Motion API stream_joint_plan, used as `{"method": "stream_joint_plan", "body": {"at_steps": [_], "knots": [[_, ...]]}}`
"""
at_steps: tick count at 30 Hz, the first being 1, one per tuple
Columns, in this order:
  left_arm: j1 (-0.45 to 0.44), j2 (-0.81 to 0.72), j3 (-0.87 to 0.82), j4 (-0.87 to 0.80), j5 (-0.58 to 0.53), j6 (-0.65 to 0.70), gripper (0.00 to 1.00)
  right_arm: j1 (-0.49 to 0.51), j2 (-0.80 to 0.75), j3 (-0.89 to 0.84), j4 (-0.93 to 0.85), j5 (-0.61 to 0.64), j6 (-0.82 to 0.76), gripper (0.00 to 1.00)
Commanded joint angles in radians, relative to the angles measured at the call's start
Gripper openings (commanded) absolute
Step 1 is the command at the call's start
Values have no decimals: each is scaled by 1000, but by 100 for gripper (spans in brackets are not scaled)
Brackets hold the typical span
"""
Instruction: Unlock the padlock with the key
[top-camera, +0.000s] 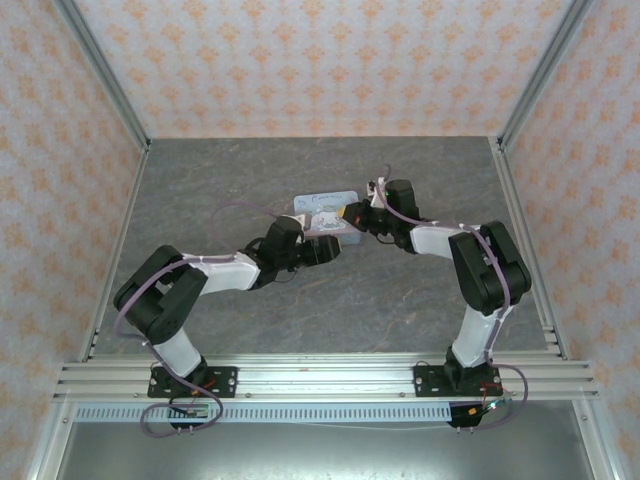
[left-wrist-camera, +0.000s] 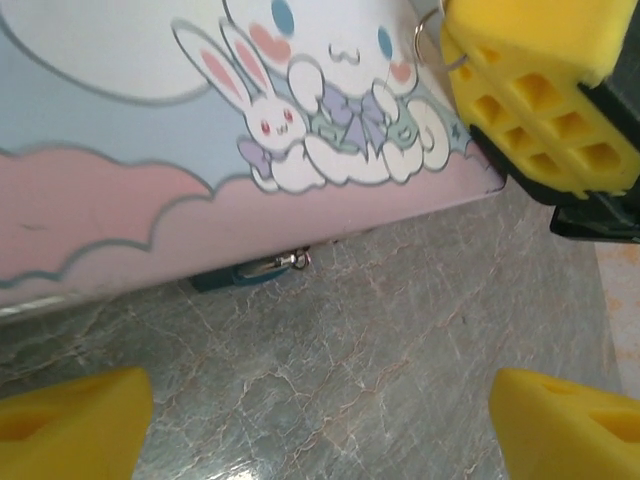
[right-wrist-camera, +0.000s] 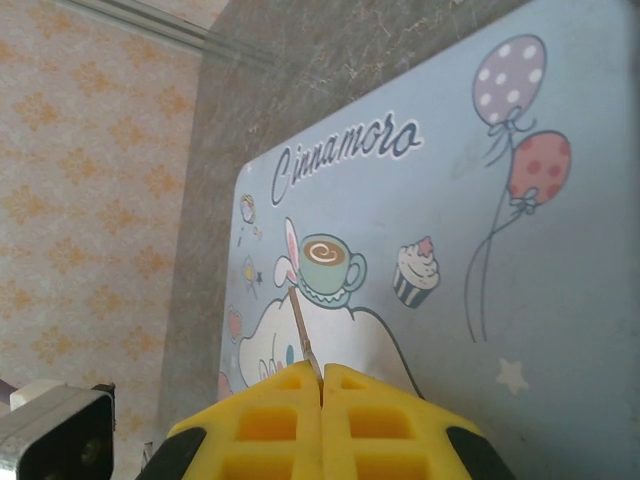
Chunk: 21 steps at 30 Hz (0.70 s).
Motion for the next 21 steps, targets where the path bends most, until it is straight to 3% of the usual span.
{"method": "stream_joint_plan", "body": {"at_steps": [1, 10, 21], "knots": [[-17, 24, 31, 70, -37, 9, 87, -4, 7, -3, -27, 24, -39, 0], [-37, 91, 45, 118, -99, 16, 86, 10, -7, -92, 20, 21, 9, 0], [-58, 153, 120, 33, -167, 81, 74, 37, -34, -108, 11, 41, 7, 0]]}}
